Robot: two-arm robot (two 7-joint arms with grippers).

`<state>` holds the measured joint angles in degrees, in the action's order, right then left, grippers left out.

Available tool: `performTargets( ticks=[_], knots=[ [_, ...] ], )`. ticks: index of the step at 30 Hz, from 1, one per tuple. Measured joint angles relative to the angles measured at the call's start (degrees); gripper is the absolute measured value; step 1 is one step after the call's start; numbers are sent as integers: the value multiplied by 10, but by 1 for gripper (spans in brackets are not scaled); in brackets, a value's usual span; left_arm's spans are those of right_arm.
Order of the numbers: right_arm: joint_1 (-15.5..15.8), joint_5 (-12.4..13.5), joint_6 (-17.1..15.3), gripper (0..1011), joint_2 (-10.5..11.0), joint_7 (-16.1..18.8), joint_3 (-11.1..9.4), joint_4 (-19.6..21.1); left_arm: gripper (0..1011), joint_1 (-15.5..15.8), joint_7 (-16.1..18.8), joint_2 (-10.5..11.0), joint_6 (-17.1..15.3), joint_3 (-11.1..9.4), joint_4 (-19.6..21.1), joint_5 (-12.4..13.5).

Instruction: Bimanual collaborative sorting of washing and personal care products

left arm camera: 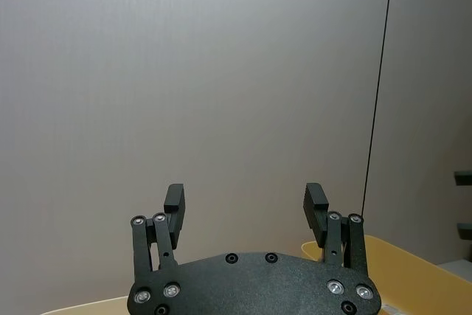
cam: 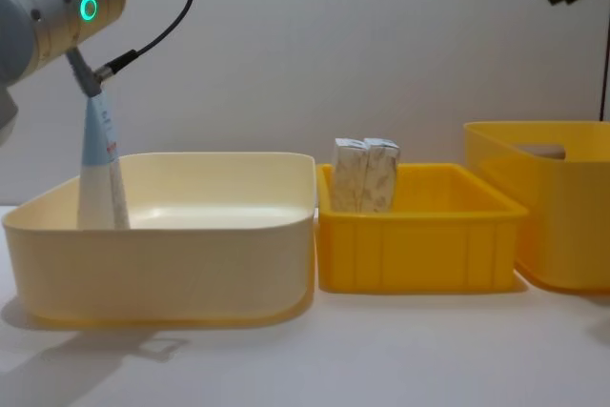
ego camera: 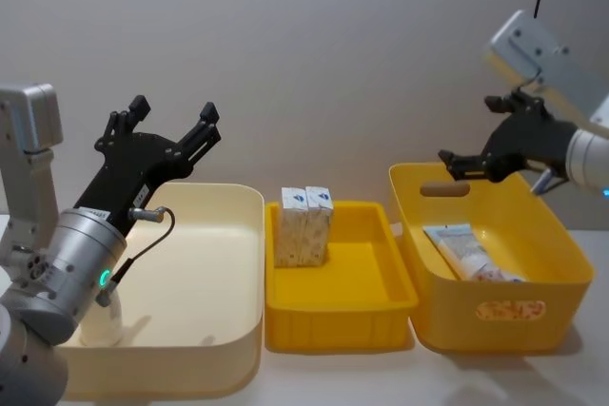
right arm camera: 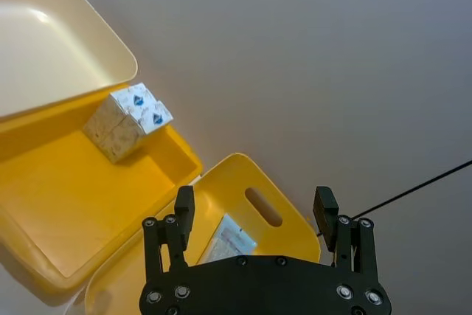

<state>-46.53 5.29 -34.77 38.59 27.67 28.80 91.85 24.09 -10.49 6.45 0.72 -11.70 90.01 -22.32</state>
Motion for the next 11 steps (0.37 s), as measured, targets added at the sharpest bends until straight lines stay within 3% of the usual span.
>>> performTargets(
  ticks=[11],
  knots=[
    [49,-1,29,1001,24,-27,-26,82,1003,0,0,0,0,0,0,0]
  ],
)
